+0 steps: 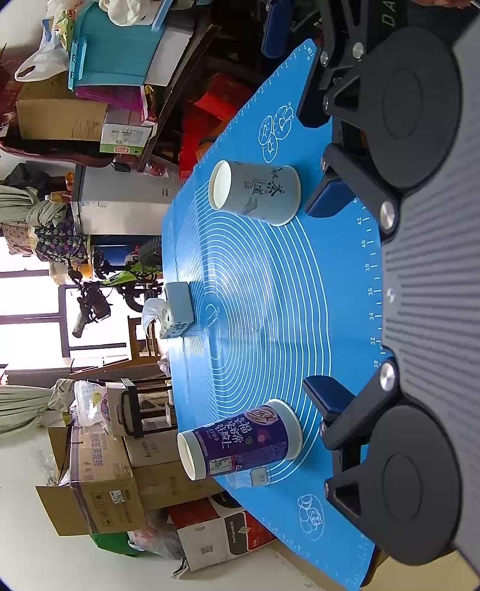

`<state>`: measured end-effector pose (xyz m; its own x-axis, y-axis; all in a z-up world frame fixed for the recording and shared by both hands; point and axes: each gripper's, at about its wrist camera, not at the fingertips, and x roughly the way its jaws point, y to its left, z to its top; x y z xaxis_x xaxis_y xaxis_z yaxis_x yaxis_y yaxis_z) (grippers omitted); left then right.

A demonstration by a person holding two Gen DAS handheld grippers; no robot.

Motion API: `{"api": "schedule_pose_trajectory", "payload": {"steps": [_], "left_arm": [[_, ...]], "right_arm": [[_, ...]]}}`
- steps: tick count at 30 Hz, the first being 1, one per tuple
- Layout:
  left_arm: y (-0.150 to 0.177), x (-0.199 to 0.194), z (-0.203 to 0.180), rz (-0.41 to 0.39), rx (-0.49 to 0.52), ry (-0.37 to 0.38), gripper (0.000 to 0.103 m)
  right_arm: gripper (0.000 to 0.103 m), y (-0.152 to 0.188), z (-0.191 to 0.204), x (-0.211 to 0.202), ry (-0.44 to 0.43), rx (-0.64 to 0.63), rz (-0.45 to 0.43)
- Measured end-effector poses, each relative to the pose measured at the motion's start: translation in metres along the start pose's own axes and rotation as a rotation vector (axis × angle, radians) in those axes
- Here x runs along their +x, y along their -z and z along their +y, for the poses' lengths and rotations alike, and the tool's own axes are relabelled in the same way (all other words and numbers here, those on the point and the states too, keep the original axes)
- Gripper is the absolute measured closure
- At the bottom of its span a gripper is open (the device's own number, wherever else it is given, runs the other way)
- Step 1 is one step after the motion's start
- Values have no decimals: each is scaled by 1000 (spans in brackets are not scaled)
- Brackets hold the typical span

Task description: Flip cup upside down

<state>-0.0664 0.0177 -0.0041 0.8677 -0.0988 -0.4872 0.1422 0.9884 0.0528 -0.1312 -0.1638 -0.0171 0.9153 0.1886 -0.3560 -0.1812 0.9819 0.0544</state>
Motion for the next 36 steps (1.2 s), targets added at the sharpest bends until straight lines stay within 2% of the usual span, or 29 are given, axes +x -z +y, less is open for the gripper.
{"api": "schedule_pose_trajectory", "payload": {"steps": [36], "left_arm": [[-3,-6,4,-12,1,-7,11]], "right_arm": [[3,-1,0,-3,-9,0,6]]}}
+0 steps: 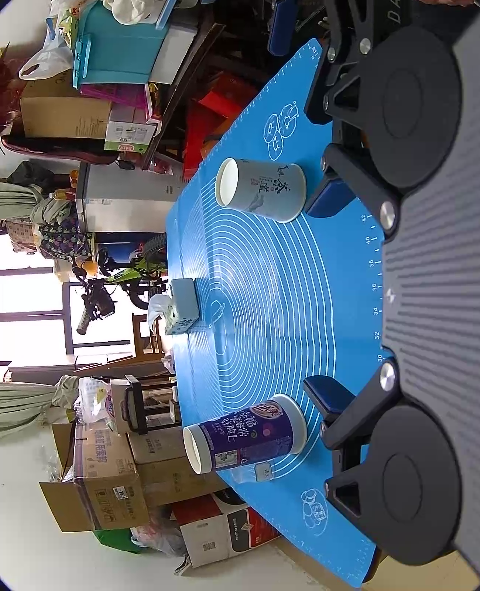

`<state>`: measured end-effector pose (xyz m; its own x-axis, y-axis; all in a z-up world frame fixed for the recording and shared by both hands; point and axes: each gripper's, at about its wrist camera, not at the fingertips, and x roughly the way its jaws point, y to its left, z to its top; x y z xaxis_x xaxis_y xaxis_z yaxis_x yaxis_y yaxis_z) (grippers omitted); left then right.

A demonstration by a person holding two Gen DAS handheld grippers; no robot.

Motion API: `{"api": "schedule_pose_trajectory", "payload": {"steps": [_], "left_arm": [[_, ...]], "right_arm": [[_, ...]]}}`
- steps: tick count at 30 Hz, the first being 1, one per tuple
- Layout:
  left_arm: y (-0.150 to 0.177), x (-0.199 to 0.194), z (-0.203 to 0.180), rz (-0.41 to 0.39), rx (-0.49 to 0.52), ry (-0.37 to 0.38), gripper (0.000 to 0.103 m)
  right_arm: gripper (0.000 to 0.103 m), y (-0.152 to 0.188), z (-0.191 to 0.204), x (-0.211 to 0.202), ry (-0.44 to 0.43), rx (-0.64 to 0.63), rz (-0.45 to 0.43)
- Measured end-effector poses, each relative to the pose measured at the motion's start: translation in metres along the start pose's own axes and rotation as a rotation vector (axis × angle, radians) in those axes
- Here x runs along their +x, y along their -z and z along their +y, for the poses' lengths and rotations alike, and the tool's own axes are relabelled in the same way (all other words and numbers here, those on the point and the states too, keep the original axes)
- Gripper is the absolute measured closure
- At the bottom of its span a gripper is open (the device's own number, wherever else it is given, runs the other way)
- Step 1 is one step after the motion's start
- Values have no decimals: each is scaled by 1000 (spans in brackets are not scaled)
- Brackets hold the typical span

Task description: Flip cup upside down

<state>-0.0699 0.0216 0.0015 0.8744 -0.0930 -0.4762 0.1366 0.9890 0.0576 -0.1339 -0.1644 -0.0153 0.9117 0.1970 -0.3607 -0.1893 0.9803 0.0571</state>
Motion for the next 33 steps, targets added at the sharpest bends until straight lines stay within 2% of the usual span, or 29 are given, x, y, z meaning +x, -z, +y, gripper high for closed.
{"api": "schedule_pose_trajectory", "payload": {"steps": [33], "left_arm": [[-1,0,0,3,4,-8,11]], "right_arm": [[3,-1,2,-1,-12,1,3]]}}
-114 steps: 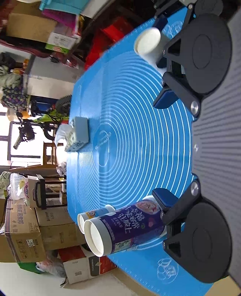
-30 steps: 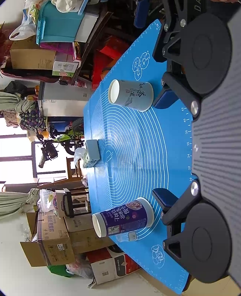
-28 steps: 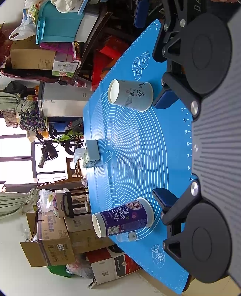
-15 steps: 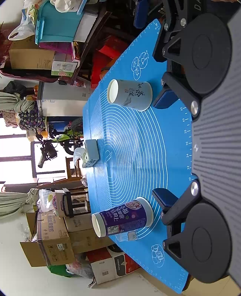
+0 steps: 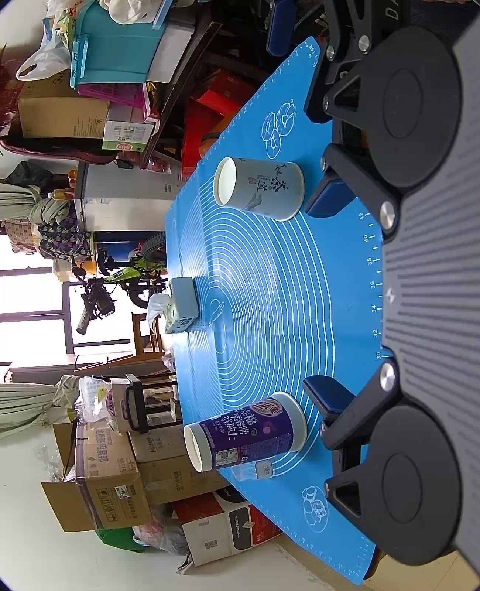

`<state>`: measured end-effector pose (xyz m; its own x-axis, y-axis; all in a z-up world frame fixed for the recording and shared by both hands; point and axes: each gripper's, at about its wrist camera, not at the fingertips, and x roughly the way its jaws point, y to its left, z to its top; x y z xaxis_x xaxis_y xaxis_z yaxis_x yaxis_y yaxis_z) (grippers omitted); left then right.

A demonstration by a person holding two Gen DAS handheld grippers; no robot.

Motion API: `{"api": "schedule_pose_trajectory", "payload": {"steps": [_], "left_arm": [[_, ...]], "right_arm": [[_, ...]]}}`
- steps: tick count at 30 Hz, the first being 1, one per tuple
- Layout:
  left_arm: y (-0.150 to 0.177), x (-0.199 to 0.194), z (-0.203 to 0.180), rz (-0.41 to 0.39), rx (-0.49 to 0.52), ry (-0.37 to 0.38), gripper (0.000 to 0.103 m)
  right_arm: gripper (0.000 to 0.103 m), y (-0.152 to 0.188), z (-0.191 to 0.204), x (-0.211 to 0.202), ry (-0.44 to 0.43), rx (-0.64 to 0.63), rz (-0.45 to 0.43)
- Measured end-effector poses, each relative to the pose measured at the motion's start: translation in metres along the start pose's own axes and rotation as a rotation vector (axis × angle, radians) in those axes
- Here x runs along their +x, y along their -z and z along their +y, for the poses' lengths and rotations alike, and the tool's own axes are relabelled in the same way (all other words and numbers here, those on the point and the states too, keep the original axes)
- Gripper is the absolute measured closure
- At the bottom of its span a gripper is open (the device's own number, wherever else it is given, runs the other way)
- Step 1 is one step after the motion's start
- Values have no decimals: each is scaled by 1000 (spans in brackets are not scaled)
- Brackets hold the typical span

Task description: Flip cup upside down

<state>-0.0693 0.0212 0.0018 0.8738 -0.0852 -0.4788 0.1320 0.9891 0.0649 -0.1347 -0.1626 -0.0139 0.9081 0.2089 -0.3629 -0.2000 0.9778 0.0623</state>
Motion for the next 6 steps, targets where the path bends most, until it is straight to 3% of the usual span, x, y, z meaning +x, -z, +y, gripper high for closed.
{"api": "schedule_pose_trajectory", "payload": {"steps": [6], "left_arm": [[-1,0,1,-5,4,-4,10]], "right_arm": [[3,0,0,0,0,1,1]]}}
